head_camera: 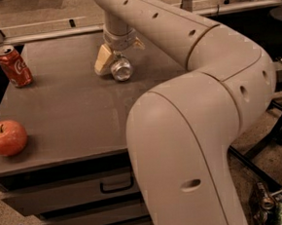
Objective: Place 7up can upright
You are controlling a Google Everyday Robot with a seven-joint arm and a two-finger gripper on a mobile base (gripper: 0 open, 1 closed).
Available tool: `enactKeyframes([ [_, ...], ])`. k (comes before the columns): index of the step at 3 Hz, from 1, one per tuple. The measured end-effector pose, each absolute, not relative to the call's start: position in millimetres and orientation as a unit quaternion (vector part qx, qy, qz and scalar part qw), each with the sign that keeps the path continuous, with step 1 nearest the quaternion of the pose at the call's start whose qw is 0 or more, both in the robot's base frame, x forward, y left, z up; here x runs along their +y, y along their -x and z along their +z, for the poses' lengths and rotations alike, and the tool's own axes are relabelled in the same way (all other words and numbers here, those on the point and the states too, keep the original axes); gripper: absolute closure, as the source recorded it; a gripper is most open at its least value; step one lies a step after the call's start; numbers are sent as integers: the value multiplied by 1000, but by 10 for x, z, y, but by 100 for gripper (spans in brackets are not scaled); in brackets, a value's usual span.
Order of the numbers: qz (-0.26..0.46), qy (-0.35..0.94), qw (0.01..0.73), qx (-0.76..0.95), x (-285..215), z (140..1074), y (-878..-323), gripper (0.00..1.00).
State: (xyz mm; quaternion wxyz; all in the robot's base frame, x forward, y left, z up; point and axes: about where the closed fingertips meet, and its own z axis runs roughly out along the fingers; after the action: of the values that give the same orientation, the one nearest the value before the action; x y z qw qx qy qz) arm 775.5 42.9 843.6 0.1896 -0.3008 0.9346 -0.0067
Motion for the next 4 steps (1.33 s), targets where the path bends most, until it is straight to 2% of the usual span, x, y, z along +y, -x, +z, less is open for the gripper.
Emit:
enactKeyframes([
  [2,-5,313,204,928,484,8405,-7969,0],
  [4,-9,331,193,924,510,8472,-7935,41],
])
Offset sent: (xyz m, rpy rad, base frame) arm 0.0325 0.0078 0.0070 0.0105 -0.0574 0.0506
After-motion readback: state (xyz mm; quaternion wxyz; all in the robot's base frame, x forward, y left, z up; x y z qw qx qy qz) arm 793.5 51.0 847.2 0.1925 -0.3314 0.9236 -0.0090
